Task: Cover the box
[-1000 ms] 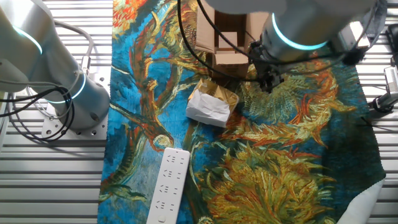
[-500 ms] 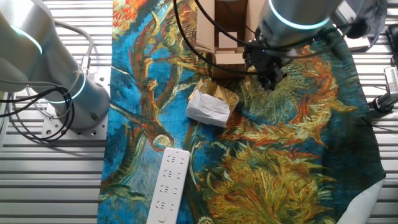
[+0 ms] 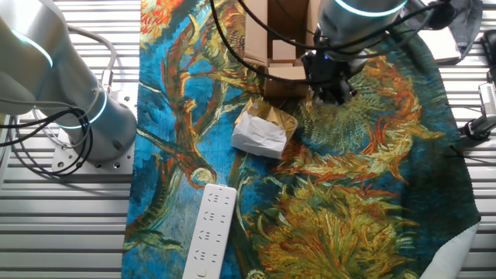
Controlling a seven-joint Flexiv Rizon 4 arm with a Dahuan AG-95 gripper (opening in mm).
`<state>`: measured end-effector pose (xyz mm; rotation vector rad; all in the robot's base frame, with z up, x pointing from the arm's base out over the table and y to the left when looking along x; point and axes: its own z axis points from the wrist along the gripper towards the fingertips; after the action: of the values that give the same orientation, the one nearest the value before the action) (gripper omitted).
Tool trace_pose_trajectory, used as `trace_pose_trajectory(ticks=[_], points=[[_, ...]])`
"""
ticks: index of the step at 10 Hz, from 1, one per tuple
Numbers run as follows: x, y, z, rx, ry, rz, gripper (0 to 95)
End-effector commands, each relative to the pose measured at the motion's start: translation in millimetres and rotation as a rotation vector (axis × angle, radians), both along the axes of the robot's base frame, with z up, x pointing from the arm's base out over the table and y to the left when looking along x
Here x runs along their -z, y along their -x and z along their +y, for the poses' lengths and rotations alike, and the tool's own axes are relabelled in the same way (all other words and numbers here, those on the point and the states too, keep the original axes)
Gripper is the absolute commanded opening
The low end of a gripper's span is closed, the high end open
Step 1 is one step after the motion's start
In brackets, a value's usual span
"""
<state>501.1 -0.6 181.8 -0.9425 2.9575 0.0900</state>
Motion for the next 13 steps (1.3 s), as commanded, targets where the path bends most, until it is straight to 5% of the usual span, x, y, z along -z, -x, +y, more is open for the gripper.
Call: trace_pose_trajectory(ticks=[1, 5, 8, 10, 12, 13], points=[[0.3, -1.4, 0.0, -0.043, -0.042, 0.012, 0.0], [0.3, 0.6, 0.6, -0.031, -0.054, 0.032, 0.0], [-0.9, 19.9, 16.7, 0.043, -0.126, 0.051, 0.0], [-6.7, 24.9, 32.6, 0.094, -0.137, 0.056, 38.0], [-6.5, 28.1, 40.8, 0.116, -0.196, 0.056, 76.0], [-0.8, 31.0, 47.9, 0.138, -0.226, 0.059, 76.0]])
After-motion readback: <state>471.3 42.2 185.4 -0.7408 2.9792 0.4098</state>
